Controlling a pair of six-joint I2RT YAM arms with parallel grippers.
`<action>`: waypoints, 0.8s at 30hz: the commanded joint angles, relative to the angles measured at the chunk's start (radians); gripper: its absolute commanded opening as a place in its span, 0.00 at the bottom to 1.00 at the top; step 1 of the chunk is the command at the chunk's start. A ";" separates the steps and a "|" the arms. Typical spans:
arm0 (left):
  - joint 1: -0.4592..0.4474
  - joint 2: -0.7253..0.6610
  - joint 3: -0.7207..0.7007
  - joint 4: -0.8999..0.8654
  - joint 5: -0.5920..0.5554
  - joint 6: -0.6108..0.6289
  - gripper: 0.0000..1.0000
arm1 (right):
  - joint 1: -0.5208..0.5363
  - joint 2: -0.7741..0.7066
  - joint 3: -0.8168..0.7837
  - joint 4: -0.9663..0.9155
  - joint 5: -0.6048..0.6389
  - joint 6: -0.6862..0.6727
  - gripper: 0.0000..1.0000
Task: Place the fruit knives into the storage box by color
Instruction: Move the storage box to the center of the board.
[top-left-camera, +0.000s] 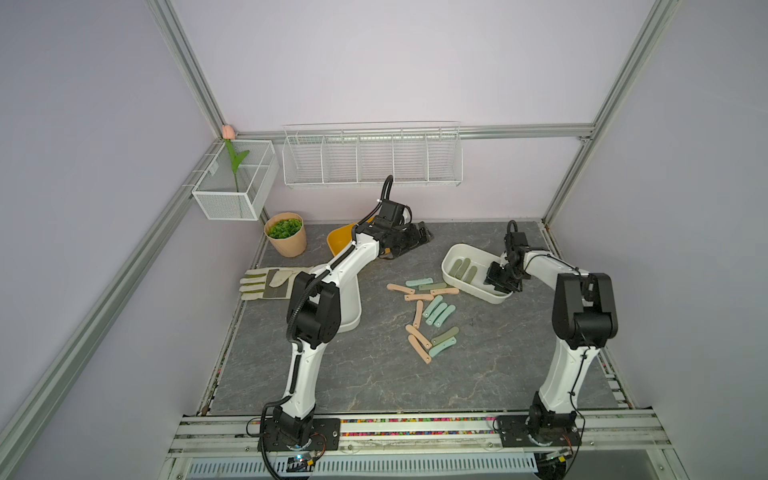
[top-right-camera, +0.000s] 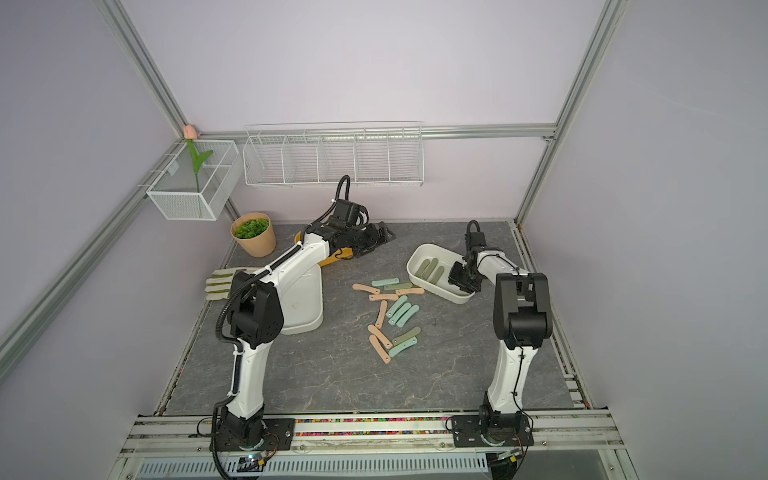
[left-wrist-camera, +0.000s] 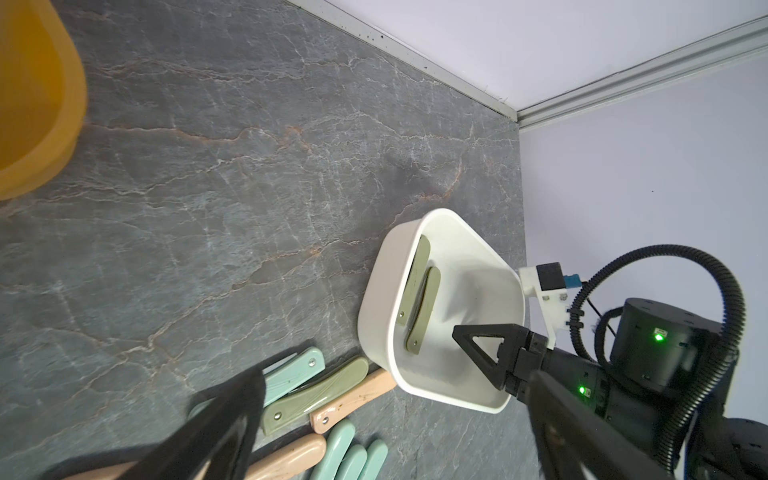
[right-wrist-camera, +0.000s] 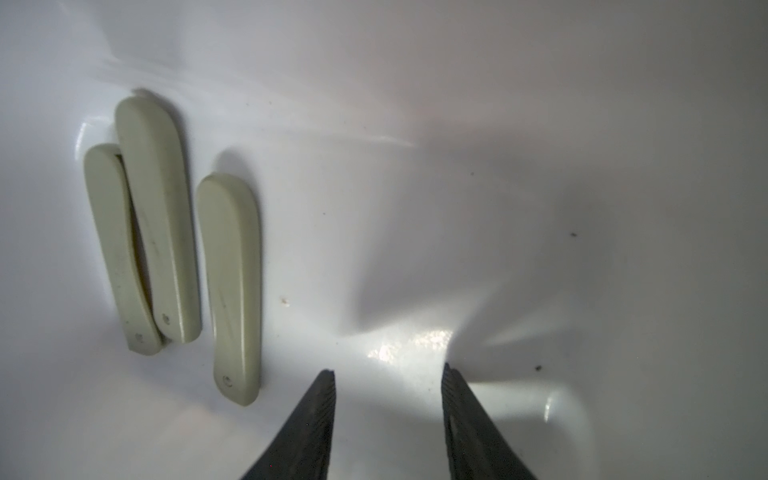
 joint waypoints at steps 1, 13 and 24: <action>-0.019 0.057 0.066 -0.037 -0.003 0.011 0.99 | -0.031 -0.068 -0.052 0.031 -0.023 -0.017 0.46; -0.076 0.204 0.284 -0.070 0.037 0.008 0.99 | -0.071 -0.241 -0.052 -0.041 -0.044 -0.019 0.47; -0.128 0.312 0.376 -0.007 0.059 -0.047 0.99 | -0.169 -0.421 -0.157 -0.085 -0.003 0.060 0.98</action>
